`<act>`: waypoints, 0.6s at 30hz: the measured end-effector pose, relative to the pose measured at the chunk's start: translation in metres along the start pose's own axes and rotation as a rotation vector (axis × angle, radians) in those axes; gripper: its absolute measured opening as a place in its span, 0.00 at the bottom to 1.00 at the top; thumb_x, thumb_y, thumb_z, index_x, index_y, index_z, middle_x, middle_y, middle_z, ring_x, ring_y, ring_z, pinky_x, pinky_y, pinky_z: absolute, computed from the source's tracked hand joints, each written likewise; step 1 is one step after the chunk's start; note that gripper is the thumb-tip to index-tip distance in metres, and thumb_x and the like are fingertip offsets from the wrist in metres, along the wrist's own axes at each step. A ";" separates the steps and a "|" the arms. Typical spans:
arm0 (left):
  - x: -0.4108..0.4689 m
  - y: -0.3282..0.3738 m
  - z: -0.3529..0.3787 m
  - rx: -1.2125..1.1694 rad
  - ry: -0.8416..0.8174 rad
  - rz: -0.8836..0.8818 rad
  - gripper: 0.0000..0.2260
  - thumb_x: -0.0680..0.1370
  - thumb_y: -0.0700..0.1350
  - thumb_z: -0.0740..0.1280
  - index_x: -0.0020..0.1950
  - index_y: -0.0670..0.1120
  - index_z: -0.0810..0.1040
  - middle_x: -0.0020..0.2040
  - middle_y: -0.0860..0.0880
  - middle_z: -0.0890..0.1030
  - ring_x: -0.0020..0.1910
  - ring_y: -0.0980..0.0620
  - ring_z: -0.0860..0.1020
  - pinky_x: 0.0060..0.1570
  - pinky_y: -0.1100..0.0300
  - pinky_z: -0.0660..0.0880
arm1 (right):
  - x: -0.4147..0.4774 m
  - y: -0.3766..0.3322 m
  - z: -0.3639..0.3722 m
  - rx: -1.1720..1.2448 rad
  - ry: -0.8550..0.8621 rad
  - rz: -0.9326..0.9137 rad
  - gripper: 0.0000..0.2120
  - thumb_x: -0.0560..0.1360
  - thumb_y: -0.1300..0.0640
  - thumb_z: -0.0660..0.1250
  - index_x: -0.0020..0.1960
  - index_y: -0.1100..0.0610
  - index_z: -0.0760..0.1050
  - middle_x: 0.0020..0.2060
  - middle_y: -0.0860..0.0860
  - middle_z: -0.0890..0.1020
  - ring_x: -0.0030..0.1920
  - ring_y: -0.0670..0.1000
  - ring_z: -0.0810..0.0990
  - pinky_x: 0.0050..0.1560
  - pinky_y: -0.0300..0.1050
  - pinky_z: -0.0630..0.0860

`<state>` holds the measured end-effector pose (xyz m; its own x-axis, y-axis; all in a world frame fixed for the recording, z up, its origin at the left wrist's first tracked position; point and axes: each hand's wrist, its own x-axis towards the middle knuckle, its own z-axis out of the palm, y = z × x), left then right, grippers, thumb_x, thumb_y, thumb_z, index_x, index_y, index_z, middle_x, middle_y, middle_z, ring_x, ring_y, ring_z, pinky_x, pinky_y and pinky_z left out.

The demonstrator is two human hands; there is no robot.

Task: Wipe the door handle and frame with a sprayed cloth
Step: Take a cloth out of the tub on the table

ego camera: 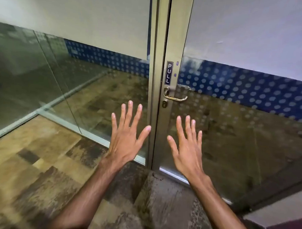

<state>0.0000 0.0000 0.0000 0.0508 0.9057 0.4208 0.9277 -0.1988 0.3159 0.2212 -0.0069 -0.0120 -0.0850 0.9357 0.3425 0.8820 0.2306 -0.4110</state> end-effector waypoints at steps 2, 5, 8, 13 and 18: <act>-0.016 0.005 -0.004 0.028 0.012 -0.064 0.33 0.85 0.66 0.47 0.87 0.54 0.43 0.86 0.49 0.37 0.85 0.49 0.34 0.82 0.39 0.34 | -0.006 0.000 0.000 0.001 -0.036 -0.045 0.32 0.85 0.40 0.51 0.83 0.45 0.41 0.83 0.50 0.39 0.82 0.52 0.36 0.81 0.63 0.41; -0.047 0.010 -0.005 0.033 0.021 -0.142 0.34 0.85 0.66 0.48 0.87 0.54 0.44 0.87 0.49 0.38 0.85 0.48 0.35 0.81 0.39 0.33 | -0.017 -0.001 0.005 0.033 -0.097 -0.105 0.32 0.85 0.41 0.52 0.84 0.46 0.42 0.83 0.50 0.40 0.82 0.53 0.37 0.81 0.63 0.43; -0.078 0.012 -0.011 0.045 0.011 -0.226 0.34 0.84 0.66 0.47 0.87 0.54 0.43 0.86 0.50 0.37 0.85 0.49 0.35 0.81 0.41 0.32 | -0.027 -0.006 0.008 0.065 -0.152 -0.168 0.32 0.85 0.41 0.52 0.84 0.47 0.42 0.83 0.51 0.40 0.82 0.53 0.36 0.81 0.64 0.43; -0.132 0.015 -0.027 0.057 0.003 -0.364 0.34 0.84 0.67 0.46 0.86 0.54 0.43 0.86 0.49 0.36 0.85 0.48 0.34 0.81 0.43 0.31 | -0.052 -0.029 0.013 0.161 -0.216 -0.277 0.32 0.85 0.42 0.53 0.84 0.47 0.43 0.83 0.51 0.42 0.82 0.52 0.37 0.81 0.65 0.44; -0.183 0.008 -0.046 0.145 0.002 -0.511 0.34 0.84 0.66 0.46 0.86 0.53 0.40 0.86 0.47 0.35 0.84 0.46 0.33 0.81 0.40 0.32 | -0.080 -0.065 0.023 0.221 -0.290 -0.394 0.32 0.85 0.39 0.50 0.84 0.47 0.44 0.84 0.51 0.43 0.83 0.52 0.38 0.80 0.66 0.45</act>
<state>-0.0191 -0.1844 -0.0353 -0.4214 0.8728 0.2462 0.8758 0.3212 0.3604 0.1599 -0.0907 -0.0317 -0.5422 0.7951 0.2717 0.6413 0.6005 -0.4775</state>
